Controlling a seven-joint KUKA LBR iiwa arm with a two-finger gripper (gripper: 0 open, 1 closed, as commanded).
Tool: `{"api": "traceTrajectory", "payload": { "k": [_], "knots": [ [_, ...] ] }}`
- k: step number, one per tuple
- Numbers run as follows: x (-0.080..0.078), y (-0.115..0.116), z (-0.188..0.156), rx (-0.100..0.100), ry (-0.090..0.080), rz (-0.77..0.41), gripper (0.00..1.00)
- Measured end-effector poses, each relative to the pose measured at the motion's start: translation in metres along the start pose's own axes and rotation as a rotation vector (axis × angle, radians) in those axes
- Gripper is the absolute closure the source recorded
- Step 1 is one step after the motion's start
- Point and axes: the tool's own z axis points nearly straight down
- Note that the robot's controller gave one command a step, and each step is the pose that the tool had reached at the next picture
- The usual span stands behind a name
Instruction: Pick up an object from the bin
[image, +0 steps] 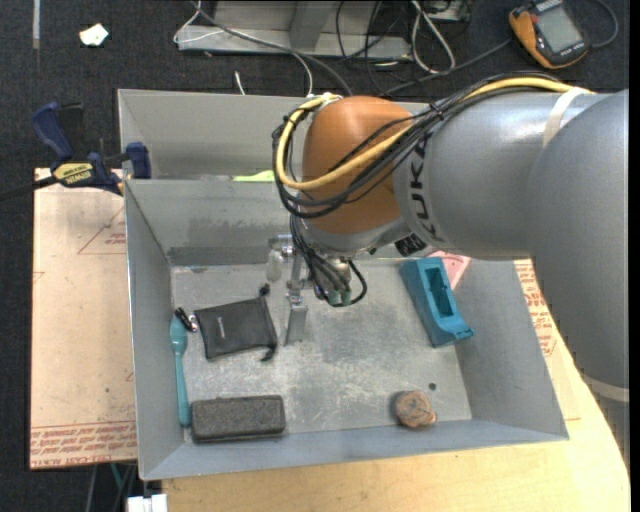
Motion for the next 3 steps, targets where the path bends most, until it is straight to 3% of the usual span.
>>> {"api": "traceTrajectory", "payload": {
  "k": [1, 2, 3],
  "knots": [
    [-0.002, -0.001, -0.004, -0.001, -0.008, 0.003, 0.0],
    [-0.006, -0.01, 0.051, -0.002, -0.014, -0.044, 0.0],
    [-0.03, 0.04, 0.085, -0.002, -0.016, -0.09, 0.0]
  ]
}}
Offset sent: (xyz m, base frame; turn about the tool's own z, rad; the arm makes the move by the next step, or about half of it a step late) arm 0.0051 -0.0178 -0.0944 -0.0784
